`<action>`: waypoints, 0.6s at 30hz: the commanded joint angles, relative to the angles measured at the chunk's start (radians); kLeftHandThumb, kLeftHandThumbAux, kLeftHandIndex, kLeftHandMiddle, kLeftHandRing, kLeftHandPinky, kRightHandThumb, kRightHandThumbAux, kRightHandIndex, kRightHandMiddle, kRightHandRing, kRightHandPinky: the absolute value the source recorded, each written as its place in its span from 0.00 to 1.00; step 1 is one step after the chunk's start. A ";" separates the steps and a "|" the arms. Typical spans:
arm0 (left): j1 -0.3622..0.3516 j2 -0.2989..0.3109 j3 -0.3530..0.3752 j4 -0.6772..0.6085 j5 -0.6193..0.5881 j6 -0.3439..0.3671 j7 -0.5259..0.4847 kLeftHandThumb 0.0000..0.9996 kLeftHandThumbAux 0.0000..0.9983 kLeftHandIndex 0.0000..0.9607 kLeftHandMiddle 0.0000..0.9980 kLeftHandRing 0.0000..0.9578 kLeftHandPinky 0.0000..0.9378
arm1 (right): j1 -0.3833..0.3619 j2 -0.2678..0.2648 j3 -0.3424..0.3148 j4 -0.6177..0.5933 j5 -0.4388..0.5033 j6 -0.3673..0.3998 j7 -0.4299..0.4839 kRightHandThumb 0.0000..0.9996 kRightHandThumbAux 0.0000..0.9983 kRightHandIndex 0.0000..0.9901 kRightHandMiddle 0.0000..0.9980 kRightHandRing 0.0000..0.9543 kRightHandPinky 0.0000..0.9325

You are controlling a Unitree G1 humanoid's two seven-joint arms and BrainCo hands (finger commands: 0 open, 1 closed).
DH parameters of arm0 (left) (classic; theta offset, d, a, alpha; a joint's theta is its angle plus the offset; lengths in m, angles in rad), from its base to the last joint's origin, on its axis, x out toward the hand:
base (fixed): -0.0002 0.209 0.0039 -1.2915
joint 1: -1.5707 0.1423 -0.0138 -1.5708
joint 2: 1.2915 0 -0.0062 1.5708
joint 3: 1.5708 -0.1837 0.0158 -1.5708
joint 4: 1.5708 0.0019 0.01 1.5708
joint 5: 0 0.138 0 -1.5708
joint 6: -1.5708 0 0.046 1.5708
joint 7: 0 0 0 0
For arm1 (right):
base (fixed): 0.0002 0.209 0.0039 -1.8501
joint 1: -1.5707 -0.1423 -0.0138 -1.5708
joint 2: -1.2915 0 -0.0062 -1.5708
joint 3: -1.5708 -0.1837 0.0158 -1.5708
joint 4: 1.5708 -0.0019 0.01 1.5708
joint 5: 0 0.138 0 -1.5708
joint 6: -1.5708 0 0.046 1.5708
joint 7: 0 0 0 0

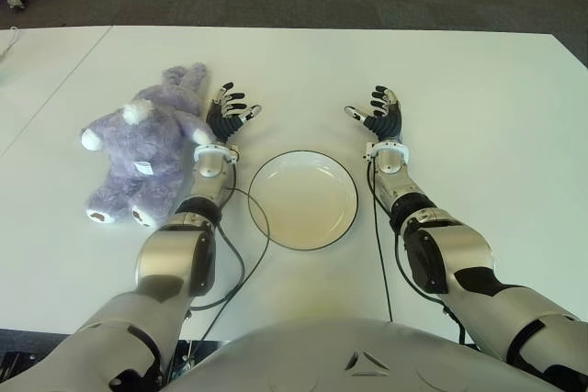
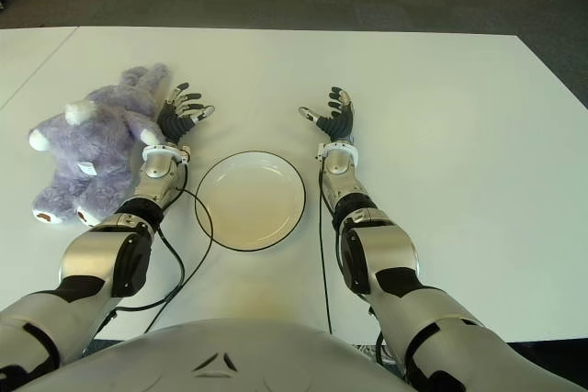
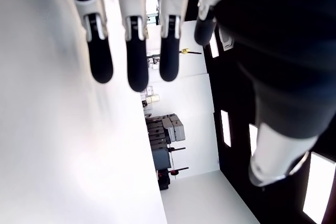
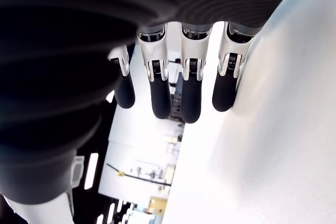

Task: Put the doll into the plate.

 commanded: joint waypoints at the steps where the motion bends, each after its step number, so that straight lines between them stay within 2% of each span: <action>1: 0.137 -0.036 -0.006 0.105 0.008 0.116 -0.001 0.03 0.74 0.13 0.27 0.34 0.37 | 0.190 0.019 0.000 0.117 0.001 0.101 0.011 0.00 0.79 0.18 0.23 0.25 0.26; 13: 0.139 -0.030 -0.011 0.104 0.014 0.107 -0.004 0.03 0.73 0.12 0.26 0.33 0.37 | 0.188 0.027 -0.001 0.119 0.002 0.114 0.001 0.00 0.76 0.16 0.22 0.23 0.23; 18: 0.147 -0.021 -0.053 0.100 0.063 0.075 0.043 0.04 0.74 0.13 0.25 0.33 0.37 | 0.187 0.029 0.002 0.119 -0.002 0.121 -0.005 0.00 0.76 0.16 0.22 0.23 0.24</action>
